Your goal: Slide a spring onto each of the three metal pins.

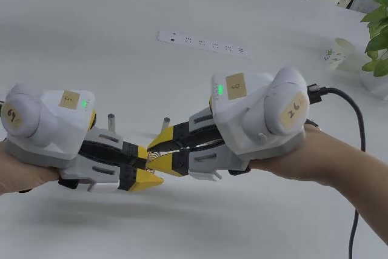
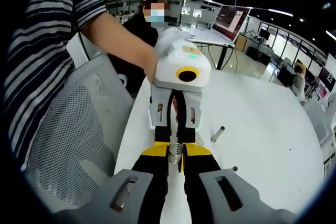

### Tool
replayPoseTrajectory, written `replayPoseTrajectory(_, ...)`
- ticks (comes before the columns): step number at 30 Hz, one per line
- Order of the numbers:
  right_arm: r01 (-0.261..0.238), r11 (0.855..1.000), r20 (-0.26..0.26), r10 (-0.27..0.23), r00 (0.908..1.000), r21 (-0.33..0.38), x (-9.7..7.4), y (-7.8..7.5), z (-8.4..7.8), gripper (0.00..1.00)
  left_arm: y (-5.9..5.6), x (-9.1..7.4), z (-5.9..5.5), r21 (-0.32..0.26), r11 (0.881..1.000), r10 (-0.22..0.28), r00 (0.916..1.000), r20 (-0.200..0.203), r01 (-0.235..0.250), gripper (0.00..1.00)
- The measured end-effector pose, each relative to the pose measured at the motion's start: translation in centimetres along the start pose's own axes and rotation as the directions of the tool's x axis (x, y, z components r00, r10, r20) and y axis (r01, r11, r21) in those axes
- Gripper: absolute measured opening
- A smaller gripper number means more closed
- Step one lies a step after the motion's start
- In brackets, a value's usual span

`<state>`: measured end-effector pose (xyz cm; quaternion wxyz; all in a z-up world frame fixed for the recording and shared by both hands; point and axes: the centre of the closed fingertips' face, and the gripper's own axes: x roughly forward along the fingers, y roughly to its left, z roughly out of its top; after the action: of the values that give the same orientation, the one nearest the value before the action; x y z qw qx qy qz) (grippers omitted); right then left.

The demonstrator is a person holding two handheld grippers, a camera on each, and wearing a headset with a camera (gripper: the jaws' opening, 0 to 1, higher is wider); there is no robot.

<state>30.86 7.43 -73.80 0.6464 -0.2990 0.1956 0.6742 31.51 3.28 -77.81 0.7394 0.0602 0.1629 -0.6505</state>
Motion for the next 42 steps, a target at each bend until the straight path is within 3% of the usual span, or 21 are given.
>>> replayPoseTrajectory(9, 0.013, 1.0, 0.012, -0.013, 0.9998, 0.015, 0.1, -0.1, -0.1, 0.07, 0.2, -0.1, -0.1, 0.007, 1.0, 0.006, 0.9999, -0.013, -0.006, 0.03)
replayPoseTrajectory(25, 0.0, 1.0, -0.014, 0.0, 0.9999, -0.009, 0.2, -0.2, 0.1, 0.07, 0.5, -0.2, 0.1, -0.024, 1.0, 0.018, 0.9997, -0.015, -0.018, 0.04)
replayPoseTrajectory(42, 0.015, 1.0, -0.025, -0.015, 0.9996, -0.021, 0.1, -0.4, -0.1, 0.07, 1.1, -1.1, 0.0, -0.052, 0.996, 0.067, 0.9977, -0.008, -0.067, 0.17)
